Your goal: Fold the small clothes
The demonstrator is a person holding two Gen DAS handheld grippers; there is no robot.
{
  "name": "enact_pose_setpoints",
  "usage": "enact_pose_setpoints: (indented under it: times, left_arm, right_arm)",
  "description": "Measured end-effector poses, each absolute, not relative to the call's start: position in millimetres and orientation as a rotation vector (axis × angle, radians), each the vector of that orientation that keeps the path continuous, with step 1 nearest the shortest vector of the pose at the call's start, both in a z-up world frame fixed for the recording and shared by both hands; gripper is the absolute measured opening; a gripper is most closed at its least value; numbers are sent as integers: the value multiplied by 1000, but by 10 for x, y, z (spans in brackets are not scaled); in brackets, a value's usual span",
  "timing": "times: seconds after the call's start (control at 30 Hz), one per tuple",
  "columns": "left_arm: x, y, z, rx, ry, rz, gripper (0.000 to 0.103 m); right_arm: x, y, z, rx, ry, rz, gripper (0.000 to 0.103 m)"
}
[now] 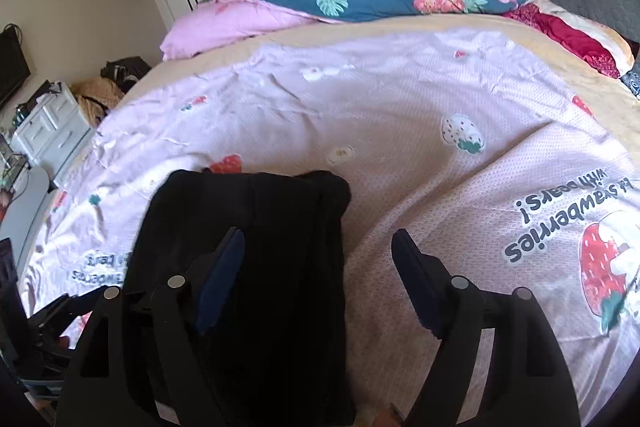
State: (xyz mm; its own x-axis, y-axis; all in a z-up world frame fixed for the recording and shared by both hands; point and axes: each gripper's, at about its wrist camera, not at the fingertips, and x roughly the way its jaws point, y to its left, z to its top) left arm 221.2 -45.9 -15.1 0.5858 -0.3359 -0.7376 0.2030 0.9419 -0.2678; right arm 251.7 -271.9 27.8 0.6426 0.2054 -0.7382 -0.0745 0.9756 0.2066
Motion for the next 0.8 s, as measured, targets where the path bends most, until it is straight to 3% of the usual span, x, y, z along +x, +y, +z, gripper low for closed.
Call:
enact_pose_setpoints:
  times: [0.27,0.4,0.8]
  left_arm:
    - [2082,-361,-48,-174,864,-301,88]
    - [1966,-294,51,-194,836,-287,93]
    - [1458,-247,197,-183,772,-235,94]
  right_arm:
    - [2088,-2569,429,123,810,215,77]
    - [1767,-2551,488,90,756,198,97]
    - [1113,-2529,520,69,694,177,98]
